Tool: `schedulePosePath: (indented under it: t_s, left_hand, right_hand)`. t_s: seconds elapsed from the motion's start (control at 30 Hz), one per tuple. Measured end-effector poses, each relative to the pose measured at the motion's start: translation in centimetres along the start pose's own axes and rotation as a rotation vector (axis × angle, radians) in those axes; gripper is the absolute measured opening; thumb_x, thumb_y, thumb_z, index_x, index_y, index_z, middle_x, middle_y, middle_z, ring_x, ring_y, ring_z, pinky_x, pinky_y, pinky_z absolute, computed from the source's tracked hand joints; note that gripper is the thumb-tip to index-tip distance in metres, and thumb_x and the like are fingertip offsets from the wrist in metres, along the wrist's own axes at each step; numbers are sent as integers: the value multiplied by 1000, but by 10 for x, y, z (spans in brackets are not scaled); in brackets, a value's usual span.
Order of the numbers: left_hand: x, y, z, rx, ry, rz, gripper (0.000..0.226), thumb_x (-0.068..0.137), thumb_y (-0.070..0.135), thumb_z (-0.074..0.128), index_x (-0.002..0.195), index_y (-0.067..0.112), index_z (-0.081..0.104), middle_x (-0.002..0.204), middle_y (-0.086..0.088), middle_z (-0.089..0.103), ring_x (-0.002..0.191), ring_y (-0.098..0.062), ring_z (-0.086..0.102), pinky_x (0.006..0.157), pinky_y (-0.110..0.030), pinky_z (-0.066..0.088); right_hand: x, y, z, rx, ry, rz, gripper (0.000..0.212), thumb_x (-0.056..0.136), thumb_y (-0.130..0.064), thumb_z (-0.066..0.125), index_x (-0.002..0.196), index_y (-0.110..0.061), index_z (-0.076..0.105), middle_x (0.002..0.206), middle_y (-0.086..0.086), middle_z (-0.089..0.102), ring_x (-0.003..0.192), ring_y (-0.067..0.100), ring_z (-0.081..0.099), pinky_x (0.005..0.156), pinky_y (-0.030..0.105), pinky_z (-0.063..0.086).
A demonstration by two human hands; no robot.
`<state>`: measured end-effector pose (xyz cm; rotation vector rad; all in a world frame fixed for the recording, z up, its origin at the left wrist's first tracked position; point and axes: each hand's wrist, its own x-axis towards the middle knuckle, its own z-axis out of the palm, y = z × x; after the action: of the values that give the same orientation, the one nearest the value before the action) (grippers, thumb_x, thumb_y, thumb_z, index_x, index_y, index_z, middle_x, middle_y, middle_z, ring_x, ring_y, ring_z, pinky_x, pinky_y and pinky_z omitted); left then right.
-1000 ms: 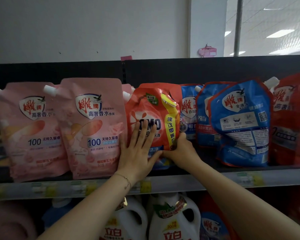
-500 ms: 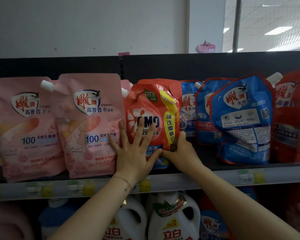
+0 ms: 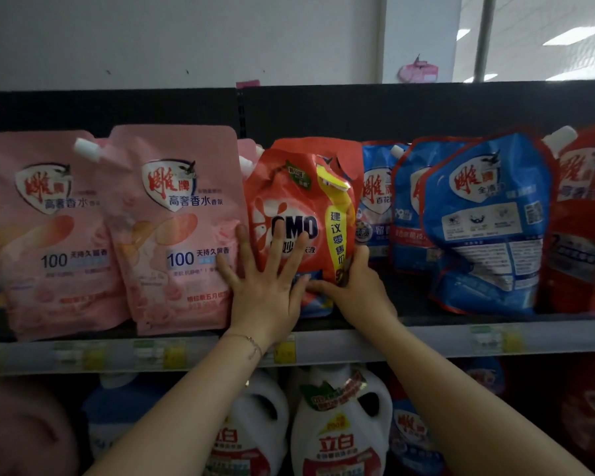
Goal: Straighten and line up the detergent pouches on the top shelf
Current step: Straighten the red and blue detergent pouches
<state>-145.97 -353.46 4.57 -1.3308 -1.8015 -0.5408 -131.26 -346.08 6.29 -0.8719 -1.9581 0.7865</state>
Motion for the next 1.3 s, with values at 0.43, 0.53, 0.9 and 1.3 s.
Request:
schedulePosePath:
  t_s: [0.43,0.53,0.9,1.3]
  left_hand:
    - [4,0,-1,-17,-96,-23,71,88,70,13,147,42,-17,156,5,-27,140,-35,-29,100,-60,-26]
    - [0,-1,-5,-48,3,4,66,92,62,24,151,37,8,161,0,1,146,-27,-4,109,-54,-8]
    - [-9,-1,-5,-163,264,184,24,86,32,43,98,12,46,95,-8,52,86,-24,42,73,-37,39]
    - [14,22,-26,21,228,708,31,79,25,51,108,12,49,111,-8,50,96,-28,47,76,-42,39]
  right_hand:
    - [1,0,-1,-102,-6,29,52,77,-53,70,105,-32,32,106,-7,58,89,17,60,71,39,53]
    - [-4,0,-2,-77,36,23,60,72,-56,74,104,-29,31,101,-10,55,84,13,57,63,32,47]
    - [-20,5,-1,-372,57,-276,18,89,-37,54,86,-22,45,78,-10,49,67,14,52,56,30,38]
    - [-38,8,-55,-727,183,-420,18,88,-27,54,91,-15,42,85,3,54,71,27,54,55,31,28]
